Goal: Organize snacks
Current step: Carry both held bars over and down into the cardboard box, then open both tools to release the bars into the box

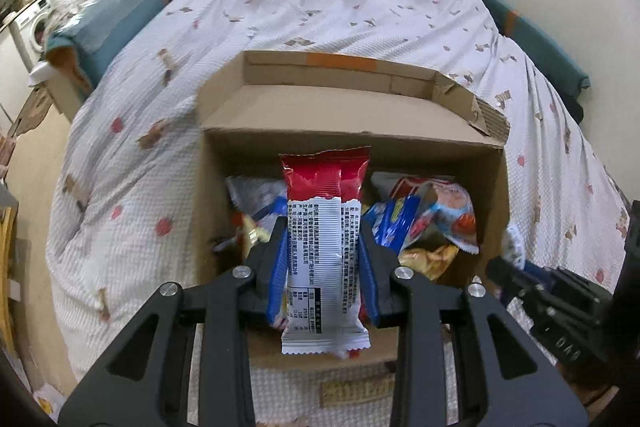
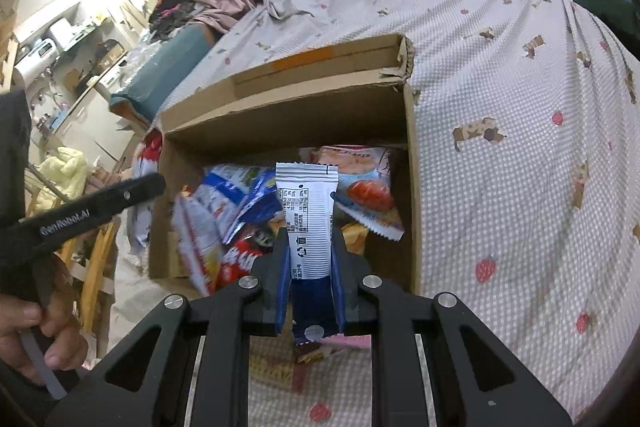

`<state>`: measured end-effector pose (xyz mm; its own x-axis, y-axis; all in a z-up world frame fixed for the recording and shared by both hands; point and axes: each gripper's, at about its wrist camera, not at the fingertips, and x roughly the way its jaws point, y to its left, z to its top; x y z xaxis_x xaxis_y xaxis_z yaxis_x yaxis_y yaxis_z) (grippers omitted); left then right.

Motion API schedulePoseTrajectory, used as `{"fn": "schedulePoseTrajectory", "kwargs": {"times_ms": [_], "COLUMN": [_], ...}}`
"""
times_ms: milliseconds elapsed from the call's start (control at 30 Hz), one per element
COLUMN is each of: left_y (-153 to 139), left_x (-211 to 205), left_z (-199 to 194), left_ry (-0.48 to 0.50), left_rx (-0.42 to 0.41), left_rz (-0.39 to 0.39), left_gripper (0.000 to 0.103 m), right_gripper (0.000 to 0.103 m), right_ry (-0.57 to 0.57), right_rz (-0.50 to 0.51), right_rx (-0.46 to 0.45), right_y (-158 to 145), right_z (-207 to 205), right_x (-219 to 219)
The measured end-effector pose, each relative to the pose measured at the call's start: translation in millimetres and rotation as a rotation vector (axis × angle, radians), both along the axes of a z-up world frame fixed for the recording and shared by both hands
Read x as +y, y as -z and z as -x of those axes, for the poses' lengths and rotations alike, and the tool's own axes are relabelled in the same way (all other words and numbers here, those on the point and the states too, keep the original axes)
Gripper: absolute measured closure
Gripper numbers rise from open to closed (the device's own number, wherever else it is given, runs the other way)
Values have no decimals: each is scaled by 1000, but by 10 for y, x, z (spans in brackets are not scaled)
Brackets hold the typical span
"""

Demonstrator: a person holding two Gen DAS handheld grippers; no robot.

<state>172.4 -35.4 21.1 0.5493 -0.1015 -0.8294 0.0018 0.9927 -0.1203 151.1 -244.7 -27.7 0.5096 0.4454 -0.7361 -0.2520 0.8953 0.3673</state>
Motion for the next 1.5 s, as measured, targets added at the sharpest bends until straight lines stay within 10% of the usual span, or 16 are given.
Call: {"fn": "schedulePoseTrajectory", "kwargs": {"times_ms": [633, 1000, 1500], "left_y": [356, 142, -137], "left_x": [-345, -363, -228], "left_z": [-492, -385, -118], "left_ry": [25, 5, -31], "left_rx": [119, 56, -44], "left_rz": [-8, -63, -28], "left_gripper": [74, 30, 19], "right_gripper": [84, 84, 81], "right_ry": [70, 72, 68], "right_rz": [-42, -63, -102], "right_rx": [137, 142, 96], "right_y": [305, 299, 135], "right_z": [-303, -318, -266], "right_x": [-131, -160, -186]}}
